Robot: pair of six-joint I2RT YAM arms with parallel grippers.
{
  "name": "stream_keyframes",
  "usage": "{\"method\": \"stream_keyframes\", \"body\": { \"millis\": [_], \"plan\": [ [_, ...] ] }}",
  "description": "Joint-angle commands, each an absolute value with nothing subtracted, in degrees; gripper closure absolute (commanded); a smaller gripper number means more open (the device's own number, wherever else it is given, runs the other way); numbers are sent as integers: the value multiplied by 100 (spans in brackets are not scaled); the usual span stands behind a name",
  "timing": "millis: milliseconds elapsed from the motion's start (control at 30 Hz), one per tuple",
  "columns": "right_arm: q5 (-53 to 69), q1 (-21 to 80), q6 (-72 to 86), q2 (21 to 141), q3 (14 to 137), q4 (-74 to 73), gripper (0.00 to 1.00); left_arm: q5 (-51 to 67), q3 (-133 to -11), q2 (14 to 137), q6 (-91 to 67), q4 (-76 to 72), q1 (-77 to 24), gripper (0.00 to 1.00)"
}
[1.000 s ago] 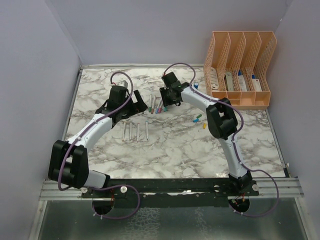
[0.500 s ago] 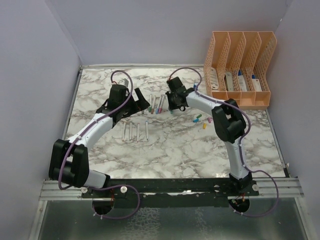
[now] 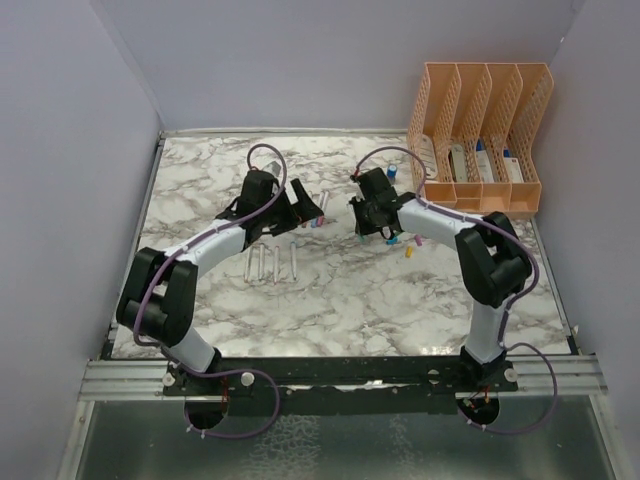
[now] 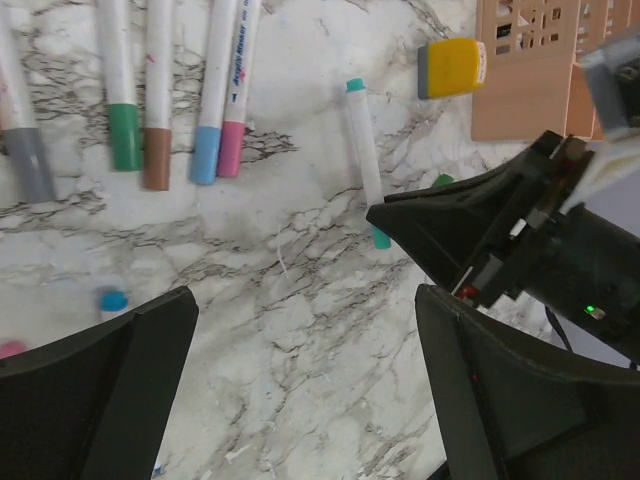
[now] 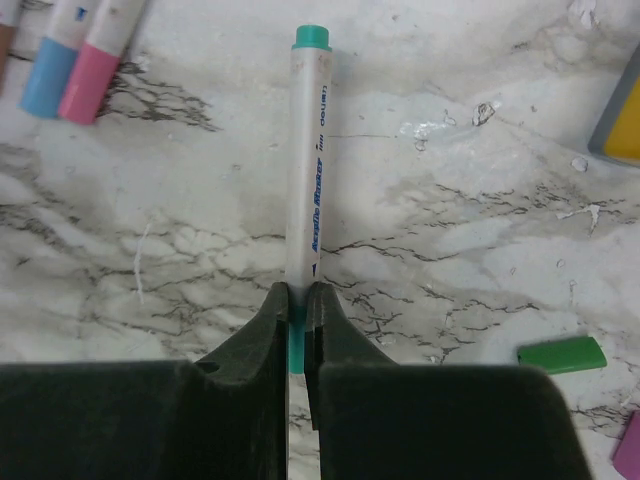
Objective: Open the pen caps
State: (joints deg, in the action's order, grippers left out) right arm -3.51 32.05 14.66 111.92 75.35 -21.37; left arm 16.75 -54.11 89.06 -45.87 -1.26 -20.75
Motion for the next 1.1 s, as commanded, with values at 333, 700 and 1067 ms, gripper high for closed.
{"method": "stream_keyframes", "body": {
  "millis": [333, 700, 1067],
  "plan": [
    [1731, 3237, 969, 9761, 6688, -639, 99, 1746, -6165, 9685, -5057, -736, -2649, 7],
    [2221, 3348, 892, 9478, 6517, -435, 99, 1668, -6224, 9910, -5173, -869, -2728, 16],
    [2406, 3381, 1467, 9560, 6657, -514, 99, 1370, -5863, 9619, -5452, -1255, -2759, 34]
  ]
}}
